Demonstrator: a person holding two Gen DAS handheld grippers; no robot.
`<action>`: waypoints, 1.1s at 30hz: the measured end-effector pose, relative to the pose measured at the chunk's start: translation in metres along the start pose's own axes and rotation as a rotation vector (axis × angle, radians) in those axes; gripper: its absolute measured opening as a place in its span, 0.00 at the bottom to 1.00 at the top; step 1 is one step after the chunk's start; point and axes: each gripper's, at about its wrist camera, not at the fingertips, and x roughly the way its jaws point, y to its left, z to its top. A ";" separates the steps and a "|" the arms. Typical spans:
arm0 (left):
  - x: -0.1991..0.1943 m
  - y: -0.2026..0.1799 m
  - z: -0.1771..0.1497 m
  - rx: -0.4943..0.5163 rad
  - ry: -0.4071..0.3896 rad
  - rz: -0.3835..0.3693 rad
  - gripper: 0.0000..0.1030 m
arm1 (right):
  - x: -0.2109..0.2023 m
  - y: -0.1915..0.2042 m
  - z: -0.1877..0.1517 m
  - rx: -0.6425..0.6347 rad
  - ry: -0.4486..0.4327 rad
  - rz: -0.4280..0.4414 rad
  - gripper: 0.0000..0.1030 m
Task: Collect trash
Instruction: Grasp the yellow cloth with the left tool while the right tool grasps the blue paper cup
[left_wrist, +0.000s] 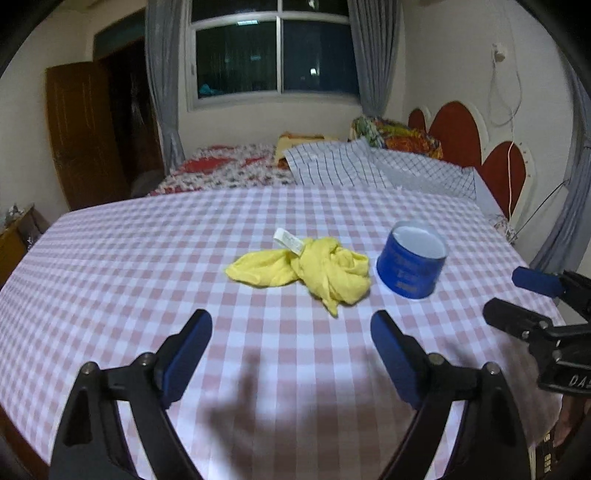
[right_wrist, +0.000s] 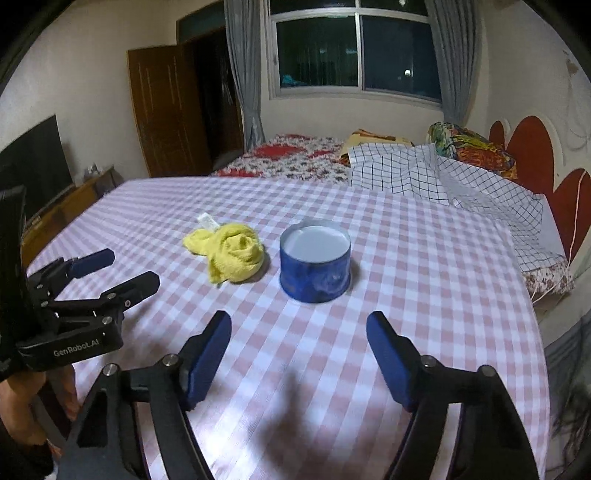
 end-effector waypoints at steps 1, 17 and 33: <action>0.009 -0.002 0.004 0.011 0.011 0.014 0.86 | 0.010 -0.002 0.003 -0.001 0.016 -0.003 0.70; 0.070 -0.001 0.027 0.037 0.085 0.021 0.78 | 0.103 -0.024 0.032 0.033 0.093 0.040 0.61; 0.099 -0.025 0.049 0.056 0.103 0.018 0.79 | 0.106 -0.064 0.055 0.069 0.089 -0.023 0.69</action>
